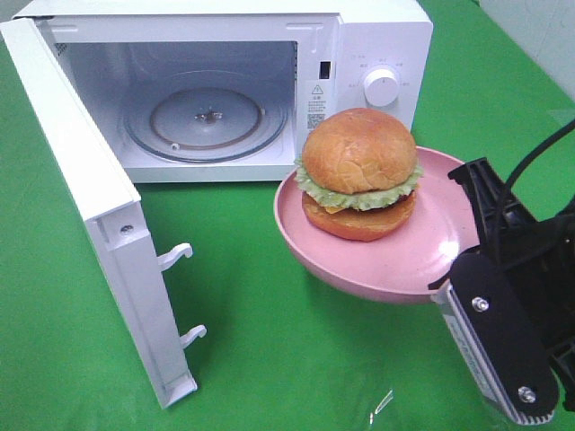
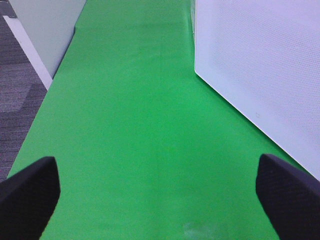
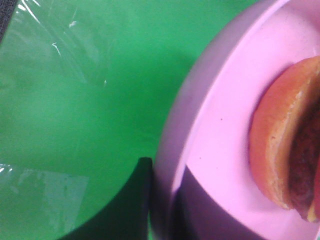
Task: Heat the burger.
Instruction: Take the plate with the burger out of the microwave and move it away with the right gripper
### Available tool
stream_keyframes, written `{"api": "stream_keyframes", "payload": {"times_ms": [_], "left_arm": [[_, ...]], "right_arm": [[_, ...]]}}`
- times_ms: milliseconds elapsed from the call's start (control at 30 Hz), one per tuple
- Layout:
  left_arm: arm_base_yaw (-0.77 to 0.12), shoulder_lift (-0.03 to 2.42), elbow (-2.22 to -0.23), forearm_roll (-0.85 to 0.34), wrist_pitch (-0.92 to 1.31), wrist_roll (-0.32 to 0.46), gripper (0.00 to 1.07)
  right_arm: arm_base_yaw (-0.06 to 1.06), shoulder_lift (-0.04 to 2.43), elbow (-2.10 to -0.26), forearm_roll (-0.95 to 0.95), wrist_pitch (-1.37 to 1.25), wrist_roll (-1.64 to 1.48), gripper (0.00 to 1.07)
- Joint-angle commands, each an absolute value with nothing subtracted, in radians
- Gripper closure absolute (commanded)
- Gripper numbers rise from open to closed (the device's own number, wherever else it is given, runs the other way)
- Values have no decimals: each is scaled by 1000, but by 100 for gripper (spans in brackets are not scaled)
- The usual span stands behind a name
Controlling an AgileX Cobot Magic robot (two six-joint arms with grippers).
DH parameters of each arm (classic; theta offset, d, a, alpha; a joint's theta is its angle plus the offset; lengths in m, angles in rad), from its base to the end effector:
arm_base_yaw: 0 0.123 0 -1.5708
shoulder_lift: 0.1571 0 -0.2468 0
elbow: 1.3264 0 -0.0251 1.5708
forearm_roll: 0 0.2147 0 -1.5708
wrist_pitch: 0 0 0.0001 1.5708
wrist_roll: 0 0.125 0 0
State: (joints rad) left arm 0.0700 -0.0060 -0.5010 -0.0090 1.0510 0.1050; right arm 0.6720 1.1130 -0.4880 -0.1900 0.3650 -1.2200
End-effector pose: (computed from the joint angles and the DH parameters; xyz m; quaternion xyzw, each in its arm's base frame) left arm 0.0320 0.0013 0.2460 0.0150 0.8487 0.0417 0.5270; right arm 0.1633 0.1191 0.1728 -0.8053 0.4912 -0.1471 0.2977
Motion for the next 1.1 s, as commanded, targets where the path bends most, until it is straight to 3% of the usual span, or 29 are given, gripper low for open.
{"api": "stream_keyframes", "payload": {"times_ms": [33,367,1100], "left_arm": [[73,-23,-499,-6,1038,106,7],[73,-23,-499,-6,1038,106,7],[73,-23,-499,-6,1038,106,7]], "right_arm": [[665,1054,-494,-233,349,-1155,107],[665,910,-494,-403,546,-873,107],[665,919,-494,-727,733,-164,107]]}}
